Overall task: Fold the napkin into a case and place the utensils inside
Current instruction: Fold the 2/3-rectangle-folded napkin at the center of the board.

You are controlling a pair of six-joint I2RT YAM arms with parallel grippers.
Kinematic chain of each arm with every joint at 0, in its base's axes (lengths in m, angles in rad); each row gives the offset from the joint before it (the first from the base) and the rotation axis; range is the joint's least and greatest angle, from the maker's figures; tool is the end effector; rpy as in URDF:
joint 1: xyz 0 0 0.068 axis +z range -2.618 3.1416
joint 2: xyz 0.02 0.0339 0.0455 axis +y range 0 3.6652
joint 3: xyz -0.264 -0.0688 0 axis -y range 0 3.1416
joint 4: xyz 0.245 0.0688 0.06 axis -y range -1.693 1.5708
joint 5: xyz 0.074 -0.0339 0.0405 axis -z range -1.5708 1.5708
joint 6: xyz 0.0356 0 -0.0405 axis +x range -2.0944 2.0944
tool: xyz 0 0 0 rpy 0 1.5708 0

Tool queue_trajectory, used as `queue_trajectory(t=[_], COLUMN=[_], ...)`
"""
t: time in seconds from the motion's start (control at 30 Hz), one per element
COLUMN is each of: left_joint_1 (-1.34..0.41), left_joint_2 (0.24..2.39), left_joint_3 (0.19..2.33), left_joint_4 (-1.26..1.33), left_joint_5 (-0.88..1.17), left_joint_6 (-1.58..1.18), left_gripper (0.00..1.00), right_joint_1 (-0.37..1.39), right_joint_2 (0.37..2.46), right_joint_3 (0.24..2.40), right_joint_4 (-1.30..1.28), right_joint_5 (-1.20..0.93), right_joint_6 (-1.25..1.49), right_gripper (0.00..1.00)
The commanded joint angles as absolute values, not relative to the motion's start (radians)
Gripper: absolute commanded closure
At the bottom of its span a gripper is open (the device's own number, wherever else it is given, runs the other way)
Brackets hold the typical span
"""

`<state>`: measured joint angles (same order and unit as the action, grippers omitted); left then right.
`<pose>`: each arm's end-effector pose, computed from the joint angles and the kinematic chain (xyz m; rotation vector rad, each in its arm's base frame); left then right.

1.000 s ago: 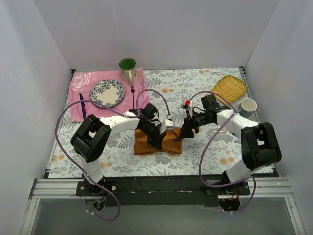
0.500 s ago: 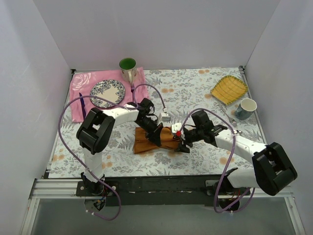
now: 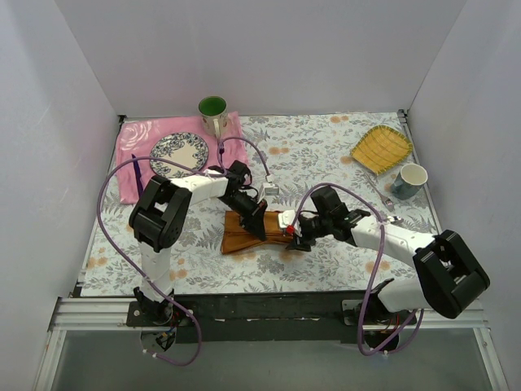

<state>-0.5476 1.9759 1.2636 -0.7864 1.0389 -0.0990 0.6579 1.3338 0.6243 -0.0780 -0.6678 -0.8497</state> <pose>0.2874 -0.2112 0.1496 -0.6120 -2.4488 1.3972 0.1882 0.1733 0.1838 -1.7525 1.4019 0.6792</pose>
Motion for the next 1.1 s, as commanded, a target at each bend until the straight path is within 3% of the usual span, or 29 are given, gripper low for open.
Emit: queue_trajectory(t=[0.0,0.07,0.1,0.23,0.27,0.33,0.47,0.63,0.7,1.07], left_joint_1=[-0.535,-0.532,-0.532,-0.526,-0.512,-0.493,-0.433,-0.426,-0.431,-0.548], left_joint_2=[1.985,1.985,1.983,1.973,1.951,1.918,1.786,1.613,1.579,1.468], left_joint_3=[1.301,1.301,1.301,1.287,1.278,1.226,1.099,0.941,0.882,0.716], left_joint_4=[-0.802,-0.802,-0.802,-0.793,-0.763,-0.703,-0.454,-0.246,-0.178,0.087], left_joint_5=[1.089,1.098,1.098,1.118,1.126,1.141,1.128,1.04,1.023,0.85], left_joint_6=[-0.077,-0.078,-0.078,-0.084,-0.095,-0.165,-0.287,-0.278,-0.249,-0.172], left_gripper=[1.0,1.0,1.0,1.0,0.88,0.63,0.51,0.45,0.36,0.39], right_joint_1=[0.673,0.672,0.672,0.672,0.67,0.663,0.649,0.614,0.595,0.535], right_joint_2=[1.364,1.384,1.405,1.45,1.456,1.47,1.506,1.568,1.592,1.683], right_joint_3=[0.633,0.646,0.664,0.718,0.729,0.75,0.788,0.844,0.87,0.946], right_joint_4=[-0.066,-0.08,-0.086,-0.136,-0.144,-0.17,-0.219,-0.287,-0.304,-0.374], right_joint_5=[-0.664,-0.641,-0.635,-0.629,-0.64,-0.658,-0.716,-0.776,-0.813,-0.926], right_joint_6=[-0.873,-0.864,-0.864,-0.829,-0.822,-0.805,-0.787,-0.762,-0.75,-0.718], right_gripper=[0.45,0.55,0.67,0.95,0.99,0.99,0.99,0.99,0.99,0.99])
